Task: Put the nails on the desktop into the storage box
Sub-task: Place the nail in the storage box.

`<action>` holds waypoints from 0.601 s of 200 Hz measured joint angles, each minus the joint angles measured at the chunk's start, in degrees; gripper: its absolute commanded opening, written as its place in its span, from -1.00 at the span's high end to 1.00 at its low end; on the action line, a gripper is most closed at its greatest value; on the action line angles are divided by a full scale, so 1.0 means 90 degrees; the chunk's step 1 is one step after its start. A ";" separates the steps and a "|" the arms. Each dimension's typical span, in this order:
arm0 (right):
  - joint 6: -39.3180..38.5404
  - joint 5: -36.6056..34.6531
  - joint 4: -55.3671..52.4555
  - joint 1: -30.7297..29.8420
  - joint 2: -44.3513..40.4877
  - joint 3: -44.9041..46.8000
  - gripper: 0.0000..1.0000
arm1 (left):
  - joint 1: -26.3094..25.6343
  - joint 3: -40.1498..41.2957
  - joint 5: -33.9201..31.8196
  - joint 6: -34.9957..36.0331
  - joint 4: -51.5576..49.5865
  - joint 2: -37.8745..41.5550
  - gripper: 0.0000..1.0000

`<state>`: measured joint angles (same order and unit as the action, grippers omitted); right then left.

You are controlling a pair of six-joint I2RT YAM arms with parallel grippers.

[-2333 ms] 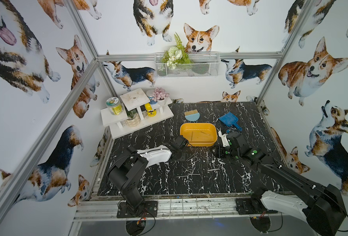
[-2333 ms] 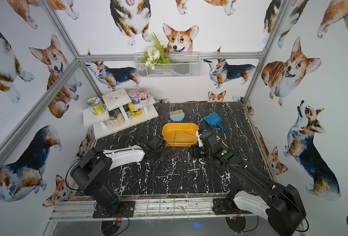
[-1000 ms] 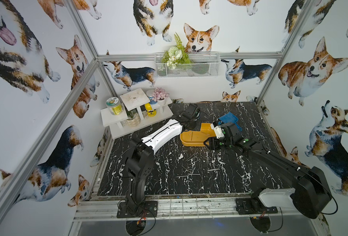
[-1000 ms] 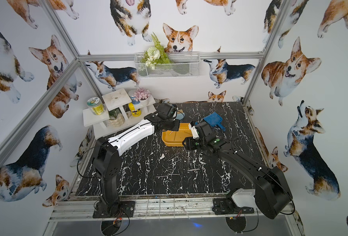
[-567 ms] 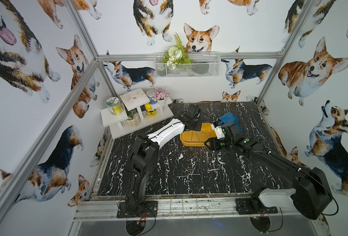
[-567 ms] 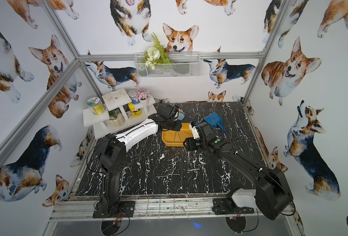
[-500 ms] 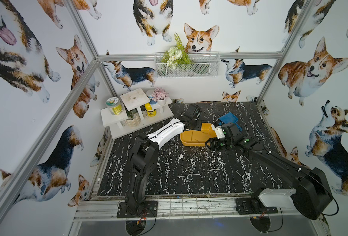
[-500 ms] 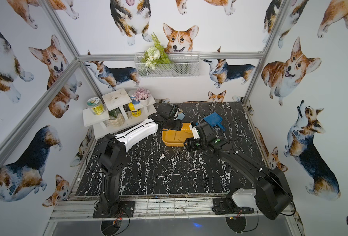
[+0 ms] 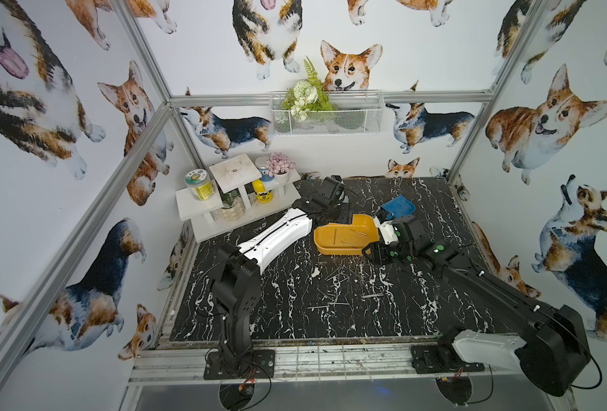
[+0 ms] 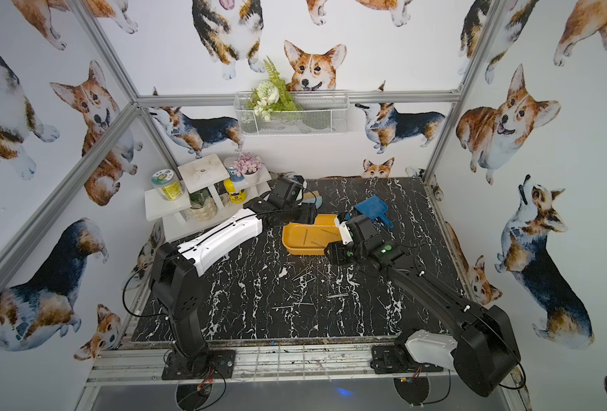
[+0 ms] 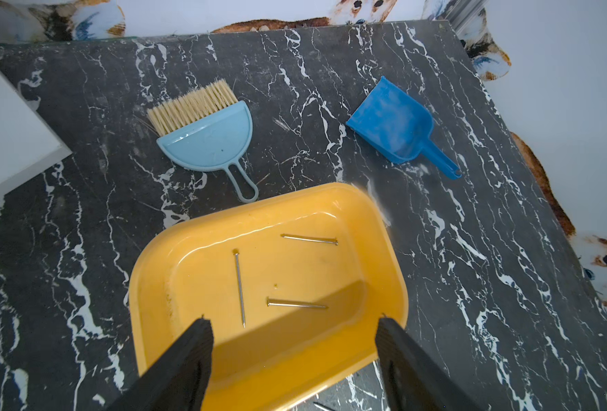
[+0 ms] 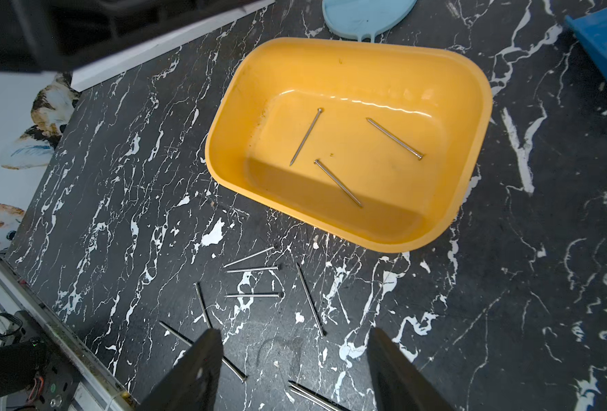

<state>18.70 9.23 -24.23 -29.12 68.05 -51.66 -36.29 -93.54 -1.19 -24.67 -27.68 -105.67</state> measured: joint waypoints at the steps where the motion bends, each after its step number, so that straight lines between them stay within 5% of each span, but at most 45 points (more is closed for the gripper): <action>1: 0.0000 0.0002 0.0000 0.0000 -0.0002 0.0002 -0.40 | 0.0000 0.0015 0.0000 0.0000 0.0000 0.0017 -0.56; 120: 0.0078 0.0114 -0.0053 -0.0551 -0.0233 0.0605 -0.13 | 0.0000 0.3162 -0.0313 -0.0525 0.0192 0.2764 -0.59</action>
<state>19.40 10.26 -24.71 -34.09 65.95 -46.22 -36.29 -65.08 -4.01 -29.39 -25.96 -80.79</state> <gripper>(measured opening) 0.579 0.795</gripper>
